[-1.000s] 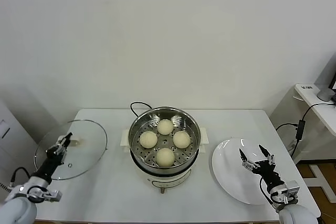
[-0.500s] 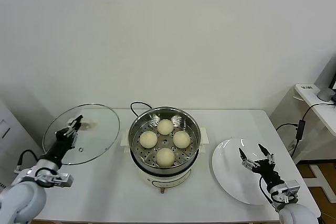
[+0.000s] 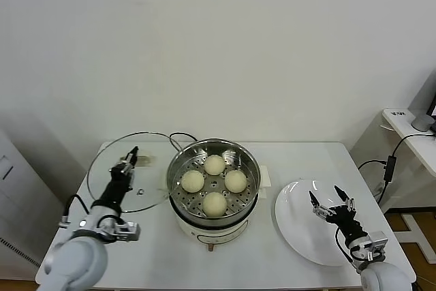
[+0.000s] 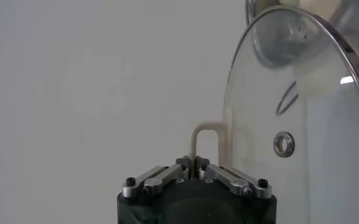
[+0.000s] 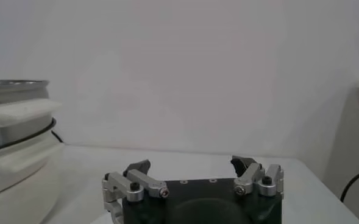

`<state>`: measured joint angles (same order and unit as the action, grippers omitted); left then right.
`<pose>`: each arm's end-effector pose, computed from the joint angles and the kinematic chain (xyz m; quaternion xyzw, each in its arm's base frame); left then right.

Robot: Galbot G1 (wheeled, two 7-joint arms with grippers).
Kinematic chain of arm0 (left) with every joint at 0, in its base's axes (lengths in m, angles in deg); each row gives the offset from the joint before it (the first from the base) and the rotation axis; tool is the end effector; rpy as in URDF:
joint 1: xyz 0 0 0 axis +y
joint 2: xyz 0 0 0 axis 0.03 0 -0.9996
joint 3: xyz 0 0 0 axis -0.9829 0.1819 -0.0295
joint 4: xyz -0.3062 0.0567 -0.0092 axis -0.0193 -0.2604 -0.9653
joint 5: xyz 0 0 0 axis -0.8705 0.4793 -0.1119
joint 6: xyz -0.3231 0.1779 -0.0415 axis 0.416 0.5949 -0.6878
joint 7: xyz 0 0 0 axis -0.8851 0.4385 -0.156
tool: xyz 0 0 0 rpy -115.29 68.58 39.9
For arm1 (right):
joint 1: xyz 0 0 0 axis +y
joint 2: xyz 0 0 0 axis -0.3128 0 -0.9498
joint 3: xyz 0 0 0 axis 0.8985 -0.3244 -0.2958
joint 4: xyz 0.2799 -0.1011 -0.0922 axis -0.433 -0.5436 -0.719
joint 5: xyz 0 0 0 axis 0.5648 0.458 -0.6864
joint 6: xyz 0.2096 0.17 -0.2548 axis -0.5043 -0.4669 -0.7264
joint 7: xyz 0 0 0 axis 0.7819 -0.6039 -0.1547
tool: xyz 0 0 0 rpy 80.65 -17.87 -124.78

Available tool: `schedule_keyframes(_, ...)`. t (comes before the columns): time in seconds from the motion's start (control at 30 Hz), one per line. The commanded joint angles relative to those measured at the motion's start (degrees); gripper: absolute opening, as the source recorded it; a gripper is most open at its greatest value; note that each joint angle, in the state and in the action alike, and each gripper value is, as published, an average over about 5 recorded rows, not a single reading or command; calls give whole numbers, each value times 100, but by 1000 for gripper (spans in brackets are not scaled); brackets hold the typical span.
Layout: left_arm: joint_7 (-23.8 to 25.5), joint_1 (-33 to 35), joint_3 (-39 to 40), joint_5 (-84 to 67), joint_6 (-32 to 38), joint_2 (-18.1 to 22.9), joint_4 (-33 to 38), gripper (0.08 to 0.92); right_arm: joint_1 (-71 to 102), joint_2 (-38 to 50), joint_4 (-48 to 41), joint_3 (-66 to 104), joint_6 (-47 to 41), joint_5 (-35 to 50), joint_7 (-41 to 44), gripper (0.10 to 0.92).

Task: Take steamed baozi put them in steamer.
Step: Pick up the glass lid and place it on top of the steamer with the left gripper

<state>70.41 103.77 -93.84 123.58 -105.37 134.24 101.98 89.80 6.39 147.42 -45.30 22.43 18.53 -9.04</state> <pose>0.2770 0.0179 -0.1977 0.0272 0.6947 0.7165 0.0565 0.2718 -0.1849 -0.3468 0.0684 -0.9961 0.0157 0.0532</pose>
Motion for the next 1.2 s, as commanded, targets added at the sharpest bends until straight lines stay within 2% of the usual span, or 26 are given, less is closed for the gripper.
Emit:
schedule_keyframes(0.03, 182, -497, 1239, 712, -803, 407, 93, 105, -29, -5, -15, -31, -16, -9, -10, 823)
schedule_keyframes(0.53, 179, -1263, 1998, 816, -861, 854, -316, 105, -34, -64, -100, -31, -11, -21, -2, 823)
schedule_keyframes(1.2, 255, -1693, 2494, 883, -836, 1113, -687, 105, -152, -117, -245, -84, -36, -51, -5, 823)
